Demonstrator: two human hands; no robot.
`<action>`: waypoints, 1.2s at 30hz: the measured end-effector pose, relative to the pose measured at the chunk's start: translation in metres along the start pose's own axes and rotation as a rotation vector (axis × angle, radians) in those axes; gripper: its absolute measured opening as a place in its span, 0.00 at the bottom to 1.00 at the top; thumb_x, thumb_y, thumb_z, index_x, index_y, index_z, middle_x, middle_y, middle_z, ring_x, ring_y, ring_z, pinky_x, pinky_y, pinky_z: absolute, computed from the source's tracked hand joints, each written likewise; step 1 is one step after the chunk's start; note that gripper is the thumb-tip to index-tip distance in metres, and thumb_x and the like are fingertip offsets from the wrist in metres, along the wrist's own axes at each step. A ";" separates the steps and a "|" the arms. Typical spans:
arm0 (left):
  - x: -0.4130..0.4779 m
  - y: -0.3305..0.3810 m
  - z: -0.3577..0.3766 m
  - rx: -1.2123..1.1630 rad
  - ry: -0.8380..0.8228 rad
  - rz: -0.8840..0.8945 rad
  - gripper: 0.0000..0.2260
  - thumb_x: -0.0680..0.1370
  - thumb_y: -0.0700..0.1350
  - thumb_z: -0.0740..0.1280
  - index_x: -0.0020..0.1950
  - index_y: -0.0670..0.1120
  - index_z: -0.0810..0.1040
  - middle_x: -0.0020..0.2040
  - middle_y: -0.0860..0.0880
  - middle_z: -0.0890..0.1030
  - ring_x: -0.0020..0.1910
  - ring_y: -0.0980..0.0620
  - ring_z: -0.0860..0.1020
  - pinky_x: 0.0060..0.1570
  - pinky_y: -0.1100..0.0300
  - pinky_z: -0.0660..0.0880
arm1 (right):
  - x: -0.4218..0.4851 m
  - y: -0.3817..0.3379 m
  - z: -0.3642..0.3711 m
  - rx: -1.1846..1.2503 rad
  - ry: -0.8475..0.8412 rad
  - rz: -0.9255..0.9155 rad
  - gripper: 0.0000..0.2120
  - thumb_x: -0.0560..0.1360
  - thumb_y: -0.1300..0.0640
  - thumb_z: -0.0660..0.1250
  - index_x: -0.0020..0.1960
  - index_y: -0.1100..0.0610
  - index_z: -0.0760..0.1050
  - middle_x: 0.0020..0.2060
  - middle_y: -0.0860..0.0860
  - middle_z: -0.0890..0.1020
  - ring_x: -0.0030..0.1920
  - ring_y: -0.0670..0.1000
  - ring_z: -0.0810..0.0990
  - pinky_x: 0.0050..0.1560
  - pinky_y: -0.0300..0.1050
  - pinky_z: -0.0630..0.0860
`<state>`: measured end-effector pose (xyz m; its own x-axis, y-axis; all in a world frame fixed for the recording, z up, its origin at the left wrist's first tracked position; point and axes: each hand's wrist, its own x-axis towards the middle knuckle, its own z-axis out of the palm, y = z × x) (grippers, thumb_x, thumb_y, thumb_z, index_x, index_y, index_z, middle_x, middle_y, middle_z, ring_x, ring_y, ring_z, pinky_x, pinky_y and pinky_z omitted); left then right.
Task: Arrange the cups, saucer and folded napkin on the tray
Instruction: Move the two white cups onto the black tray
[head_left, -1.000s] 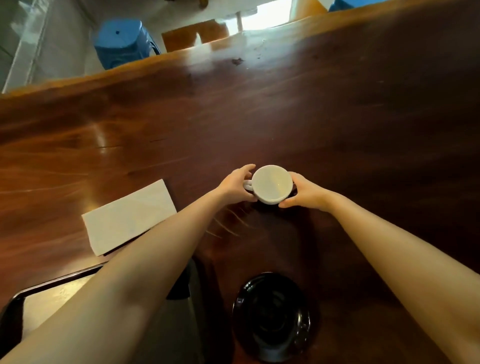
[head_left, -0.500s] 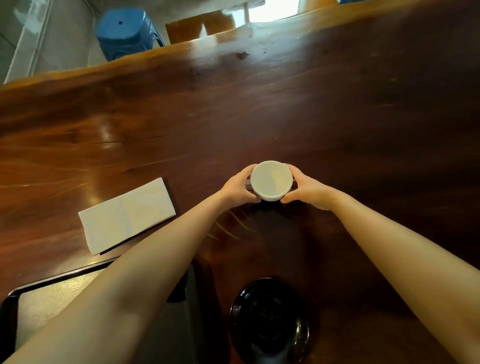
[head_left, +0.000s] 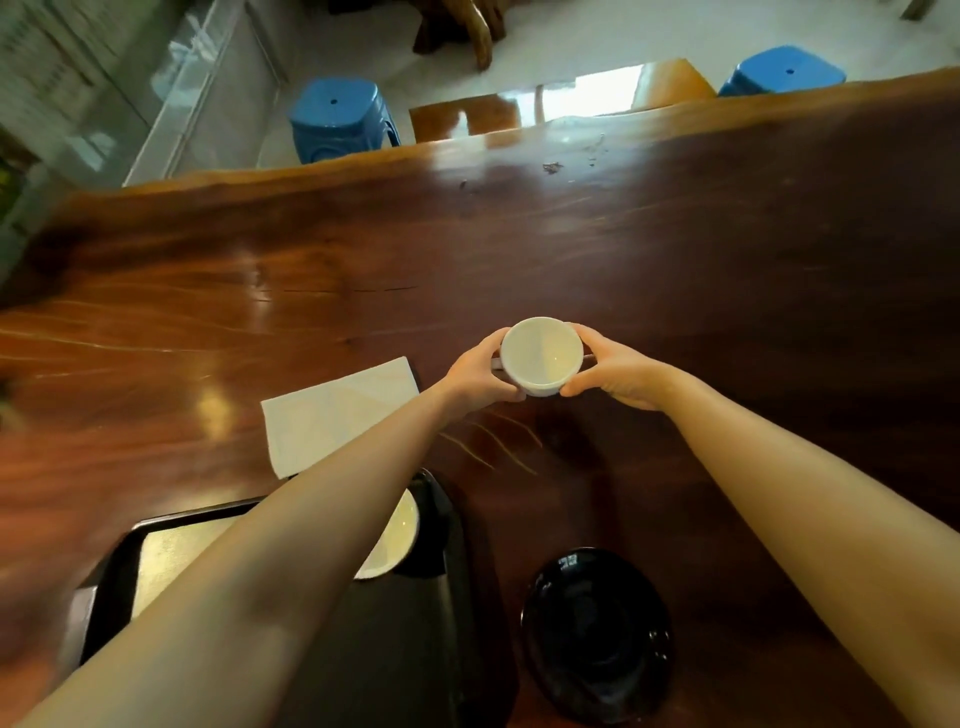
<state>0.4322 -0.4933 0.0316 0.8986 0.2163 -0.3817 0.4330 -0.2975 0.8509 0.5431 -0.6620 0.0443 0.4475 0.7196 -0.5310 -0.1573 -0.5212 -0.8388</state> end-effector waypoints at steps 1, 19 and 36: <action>-0.007 -0.001 -0.009 -0.005 0.018 0.007 0.35 0.67 0.36 0.75 0.69 0.51 0.65 0.62 0.52 0.72 0.61 0.54 0.68 0.59 0.58 0.68 | 0.000 -0.009 0.008 -0.010 -0.004 -0.012 0.39 0.66 0.70 0.71 0.70 0.47 0.60 0.64 0.49 0.66 0.63 0.51 0.65 0.61 0.46 0.64; -0.155 -0.084 -0.197 0.008 0.205 0.075 0.34 0.65 0.36 0.75 0.67 0.51 0.67 0.57 0.53 0.72 0.59 0.52 0.71 0.55 0.58 0.70 | 0.023 -0.129 0.233 -0.156 -0.085 -0.154 0.35 0.67 0.72 0.68 0.66 0.48 0.61 0.57 0.48 0.69 0.57 0.48 0.69 0.47 0.37 0.69; -0.278 -0.227 -0.207 0.019 0.304 -0.147 0.35 0.65 0.40 0.76 0.68 0.47 0.64 0.65 0.47 0.72 0.63 0.48 0.71 0.63 0.52 0.71 | 0.049 -0.068 0.390 -0.323 -0.328 -0.091 0.36 0.67 0.66 0.72 0.69 0.48 0.61 0.63 0.48 0.69 0.62 0.50 0.68 0.61 0.46 0.65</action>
<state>0.0694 -0.2932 0.0189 0.7658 0.5247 -0.3718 0.5599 -0.2597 0.7868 0.2318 -0.4125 0.0284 0.1371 0.8489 -0.5104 0.1754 -0.5279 -0.8310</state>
